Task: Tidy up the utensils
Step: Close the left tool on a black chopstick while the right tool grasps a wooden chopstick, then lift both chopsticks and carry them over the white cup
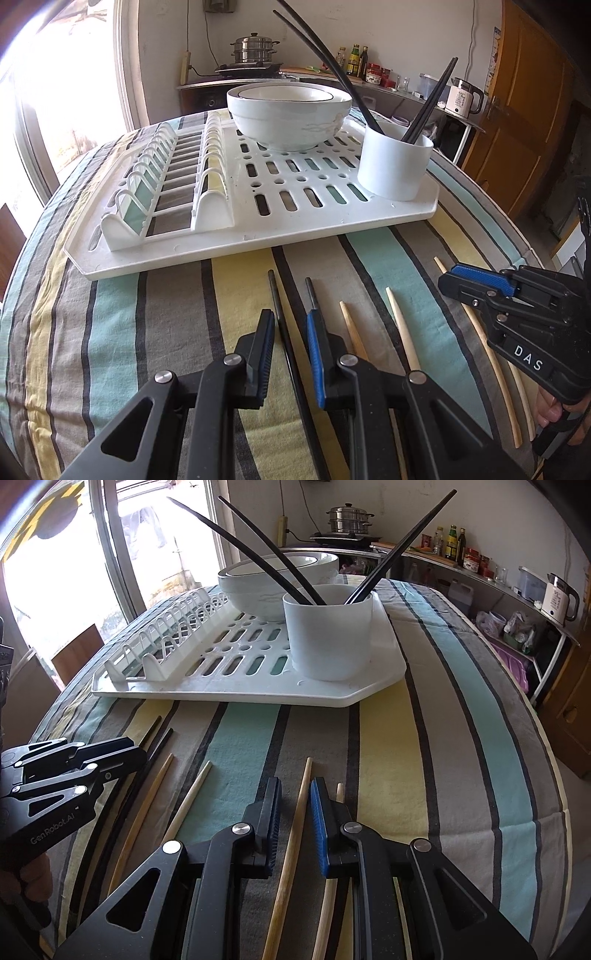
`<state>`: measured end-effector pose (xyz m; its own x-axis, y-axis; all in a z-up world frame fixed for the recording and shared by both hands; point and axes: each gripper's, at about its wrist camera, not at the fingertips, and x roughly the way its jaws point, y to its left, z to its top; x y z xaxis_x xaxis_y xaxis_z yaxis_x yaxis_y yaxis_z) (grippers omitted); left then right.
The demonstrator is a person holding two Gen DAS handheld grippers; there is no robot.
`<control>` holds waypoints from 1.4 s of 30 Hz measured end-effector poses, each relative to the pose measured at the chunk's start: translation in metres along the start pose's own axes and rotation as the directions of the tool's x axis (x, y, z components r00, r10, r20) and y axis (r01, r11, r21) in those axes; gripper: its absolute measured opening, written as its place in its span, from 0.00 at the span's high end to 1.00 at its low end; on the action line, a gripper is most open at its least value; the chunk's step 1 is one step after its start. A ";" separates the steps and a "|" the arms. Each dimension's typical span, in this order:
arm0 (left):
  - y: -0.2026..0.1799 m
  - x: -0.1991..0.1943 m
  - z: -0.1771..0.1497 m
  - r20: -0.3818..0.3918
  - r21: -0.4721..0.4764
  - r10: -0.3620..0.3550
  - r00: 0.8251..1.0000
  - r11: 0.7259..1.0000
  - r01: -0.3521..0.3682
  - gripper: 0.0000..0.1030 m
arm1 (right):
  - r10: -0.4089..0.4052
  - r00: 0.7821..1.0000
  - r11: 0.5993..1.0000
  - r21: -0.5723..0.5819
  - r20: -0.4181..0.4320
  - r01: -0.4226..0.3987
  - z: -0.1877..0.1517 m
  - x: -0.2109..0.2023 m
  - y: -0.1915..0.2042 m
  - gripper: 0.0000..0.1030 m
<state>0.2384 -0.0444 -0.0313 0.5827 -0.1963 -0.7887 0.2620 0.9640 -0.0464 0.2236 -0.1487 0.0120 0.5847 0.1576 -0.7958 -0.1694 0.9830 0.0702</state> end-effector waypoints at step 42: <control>0.016 -0.164 0.031 0.330 -0.018 -0.059 0.942 0.997 0.069 0.96 | 0.137 0.933 0.990 -0.004 0.332 -0.144 0.020 -0.134 -0.003 0.96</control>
<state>0.1708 -0.0022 0.1158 0.7875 -0.3012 -0.5377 0.2875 0.9512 -0.1118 0.1619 -0.1711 0.1304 0.7857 0.3127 -0.5338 -0.2548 0.9498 0.1813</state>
